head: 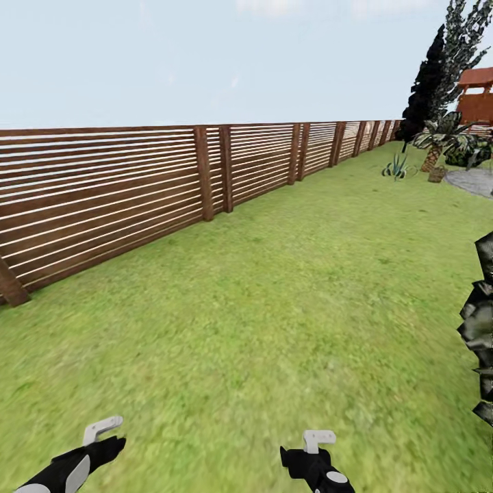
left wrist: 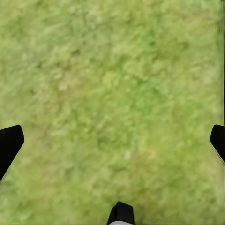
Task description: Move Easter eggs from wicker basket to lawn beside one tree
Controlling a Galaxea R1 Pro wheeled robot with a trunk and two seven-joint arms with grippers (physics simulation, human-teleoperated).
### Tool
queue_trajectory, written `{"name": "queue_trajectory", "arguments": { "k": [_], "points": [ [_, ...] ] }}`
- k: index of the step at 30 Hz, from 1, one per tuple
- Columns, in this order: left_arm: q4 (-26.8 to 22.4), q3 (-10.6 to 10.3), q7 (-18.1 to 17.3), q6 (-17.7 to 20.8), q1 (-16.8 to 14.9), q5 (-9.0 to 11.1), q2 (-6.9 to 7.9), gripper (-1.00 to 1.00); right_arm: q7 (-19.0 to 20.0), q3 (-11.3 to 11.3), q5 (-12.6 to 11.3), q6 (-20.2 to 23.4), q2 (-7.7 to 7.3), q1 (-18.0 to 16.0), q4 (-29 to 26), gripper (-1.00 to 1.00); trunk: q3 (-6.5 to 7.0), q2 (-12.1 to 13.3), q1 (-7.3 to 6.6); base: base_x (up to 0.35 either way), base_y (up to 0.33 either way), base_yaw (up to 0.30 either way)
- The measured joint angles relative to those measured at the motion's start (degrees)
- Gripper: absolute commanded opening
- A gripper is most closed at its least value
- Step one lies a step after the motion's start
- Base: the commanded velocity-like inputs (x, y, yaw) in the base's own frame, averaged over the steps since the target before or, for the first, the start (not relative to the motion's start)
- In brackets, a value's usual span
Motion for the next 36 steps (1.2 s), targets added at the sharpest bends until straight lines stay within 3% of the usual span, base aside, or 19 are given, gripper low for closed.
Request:
{"name": "queue_trajectory", "arguments": {
  "k": [36],
  "points": [
    [0.0, 0.0, 0.0, 0.0, 0.0, 0.0, -0.08, 1.0, 0.0, 0.1, 0.0, -0.1, 0.09, 0.0, 0.7, 1.0, 0.0, 0.0, 0.0, 0.281, 0.175, -0.173]
  ]
}}
